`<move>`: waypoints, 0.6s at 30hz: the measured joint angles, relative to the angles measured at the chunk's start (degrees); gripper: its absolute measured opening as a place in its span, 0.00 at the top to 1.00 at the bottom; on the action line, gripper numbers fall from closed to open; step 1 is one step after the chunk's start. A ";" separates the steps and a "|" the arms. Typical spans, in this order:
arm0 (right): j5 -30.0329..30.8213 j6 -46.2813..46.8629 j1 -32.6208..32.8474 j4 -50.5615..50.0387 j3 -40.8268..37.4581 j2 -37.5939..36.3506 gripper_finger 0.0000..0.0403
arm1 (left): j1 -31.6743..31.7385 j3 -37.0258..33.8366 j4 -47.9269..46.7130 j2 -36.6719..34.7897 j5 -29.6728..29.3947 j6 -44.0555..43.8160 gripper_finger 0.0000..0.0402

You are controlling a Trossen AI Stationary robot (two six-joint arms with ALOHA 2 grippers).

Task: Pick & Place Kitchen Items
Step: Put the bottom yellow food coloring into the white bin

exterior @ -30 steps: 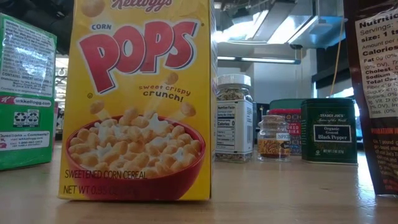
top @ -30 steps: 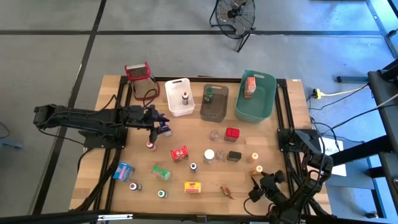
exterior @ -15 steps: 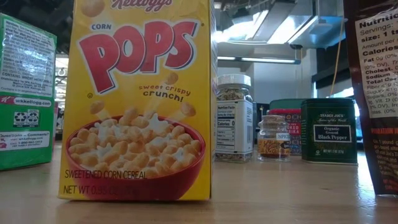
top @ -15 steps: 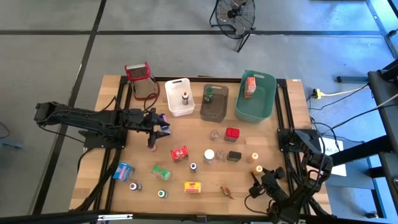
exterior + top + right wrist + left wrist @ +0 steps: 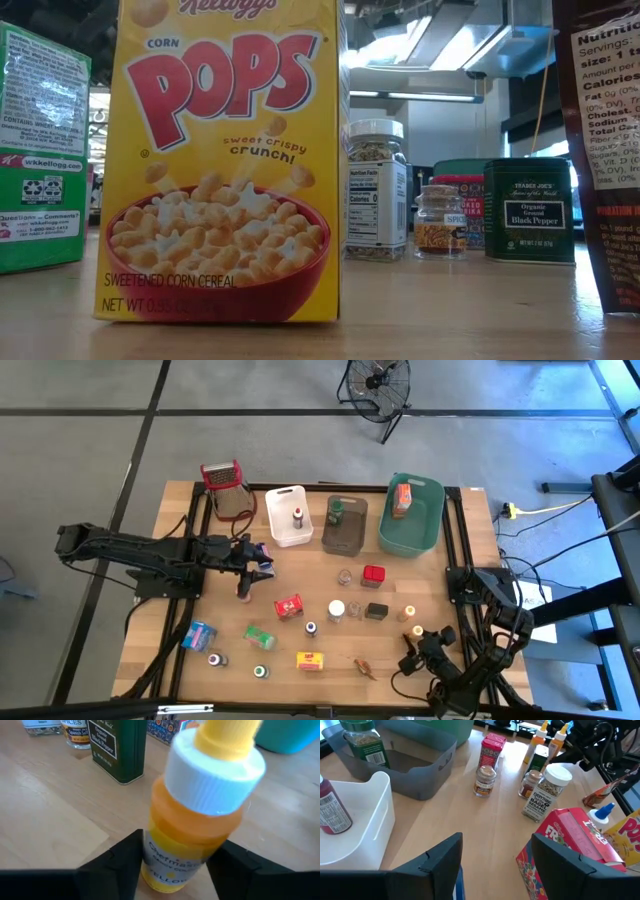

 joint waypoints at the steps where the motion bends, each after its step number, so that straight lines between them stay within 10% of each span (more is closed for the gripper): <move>1: 0.05 -0.07 -0.01 -0.08 0.00 0.00 0.54 | 0.00 0.00 0.02 0.00 0.00 -0.01 0.43; 18: -8.00 -7.73 -0.09 -8.30 13.19 -0.78 0.70 | 0.00 0.00 0.00 0.00 0.31 -7.23 0.42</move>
